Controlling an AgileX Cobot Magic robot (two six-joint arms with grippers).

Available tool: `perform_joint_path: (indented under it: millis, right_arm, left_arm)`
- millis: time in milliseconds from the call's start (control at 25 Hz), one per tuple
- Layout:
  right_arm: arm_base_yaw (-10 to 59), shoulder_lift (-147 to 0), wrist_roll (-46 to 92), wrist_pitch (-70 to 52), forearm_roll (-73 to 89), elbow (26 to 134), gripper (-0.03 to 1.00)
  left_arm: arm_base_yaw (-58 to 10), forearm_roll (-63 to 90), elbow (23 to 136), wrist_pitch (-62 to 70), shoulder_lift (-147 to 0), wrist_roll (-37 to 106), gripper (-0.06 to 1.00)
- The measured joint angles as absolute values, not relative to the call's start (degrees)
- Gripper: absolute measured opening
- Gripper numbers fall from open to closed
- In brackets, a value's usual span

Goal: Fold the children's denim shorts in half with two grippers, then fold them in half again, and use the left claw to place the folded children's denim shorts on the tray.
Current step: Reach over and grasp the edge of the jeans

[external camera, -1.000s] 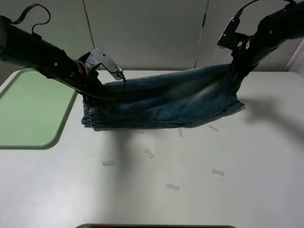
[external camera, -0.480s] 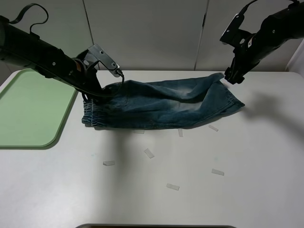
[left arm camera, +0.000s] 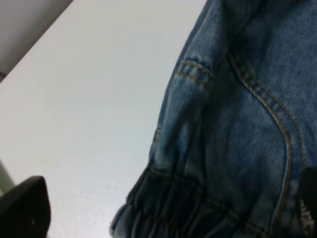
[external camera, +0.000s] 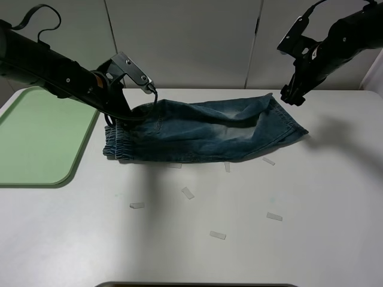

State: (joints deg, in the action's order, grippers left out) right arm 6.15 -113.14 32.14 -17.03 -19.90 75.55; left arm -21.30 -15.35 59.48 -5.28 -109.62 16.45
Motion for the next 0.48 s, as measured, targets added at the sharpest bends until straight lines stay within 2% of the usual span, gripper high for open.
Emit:
perform_joint_path:
  millis: [320, 480]
  right_arm:
    - [6.20, -113.14, 32.01, -17.16, -17.39, 75.55, 0.69]
    - [6.20, -113.14, 31.80, -18.00, -15.96, 75.55, 0.69]
  left_arm:
    - [-21.30, -15.35, 59.48, -1.96, -107.70, 16.45, 0.99]
    - [-21.30, -15.35, 59.48, 6.57, -102.52, 15.11, 0.99]
